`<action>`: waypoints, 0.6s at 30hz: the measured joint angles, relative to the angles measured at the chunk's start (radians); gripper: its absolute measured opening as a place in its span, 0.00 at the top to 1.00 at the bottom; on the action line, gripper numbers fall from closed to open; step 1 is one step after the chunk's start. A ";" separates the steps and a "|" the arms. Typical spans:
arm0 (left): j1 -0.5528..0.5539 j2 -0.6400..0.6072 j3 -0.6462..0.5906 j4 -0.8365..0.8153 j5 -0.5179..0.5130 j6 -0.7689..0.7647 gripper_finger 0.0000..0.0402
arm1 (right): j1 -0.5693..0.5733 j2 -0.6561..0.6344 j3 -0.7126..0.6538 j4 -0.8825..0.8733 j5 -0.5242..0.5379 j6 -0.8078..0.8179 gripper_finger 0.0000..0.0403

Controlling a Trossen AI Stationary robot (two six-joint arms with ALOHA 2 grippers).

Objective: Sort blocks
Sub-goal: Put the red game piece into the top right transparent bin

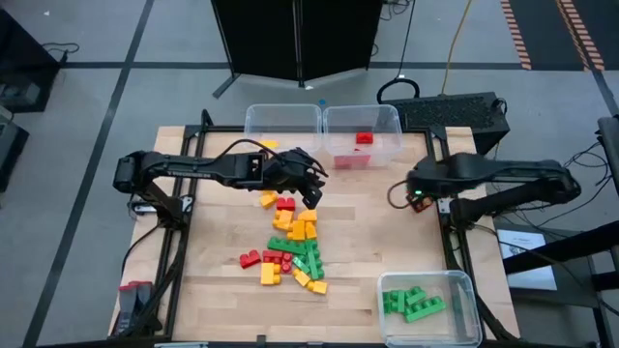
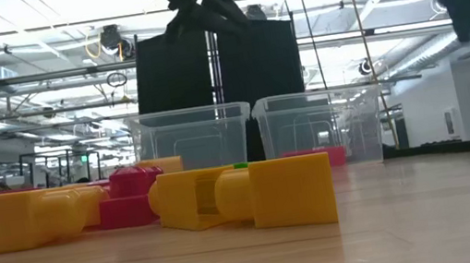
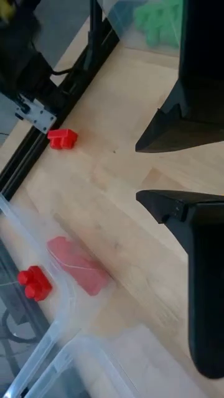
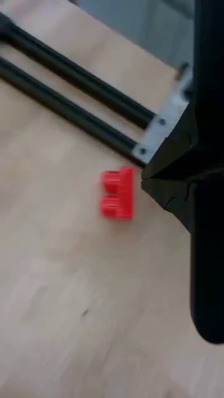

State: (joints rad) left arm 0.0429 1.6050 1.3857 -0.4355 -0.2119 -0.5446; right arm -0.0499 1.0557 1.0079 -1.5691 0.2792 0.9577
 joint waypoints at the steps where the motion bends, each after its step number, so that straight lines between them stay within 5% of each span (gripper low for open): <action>1: 0.000 0.000 0.000 0.001 0.000 0.000 0.80 | -0.017 0.021 -0.018 0.004 -0.018 0.000 1.00; 18: -0.049 -0.003 0.000 -0.005 -0.001 0.000 0.80 | -0.318 0.280 -0.064 0.075 -0.019 -0.114 1.00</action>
State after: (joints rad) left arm -0.0058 1.6016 1.3853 -0.4407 -0.2131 -0.5442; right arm -0.3682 1.3355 0.9440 -1.4936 0.2602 0.8440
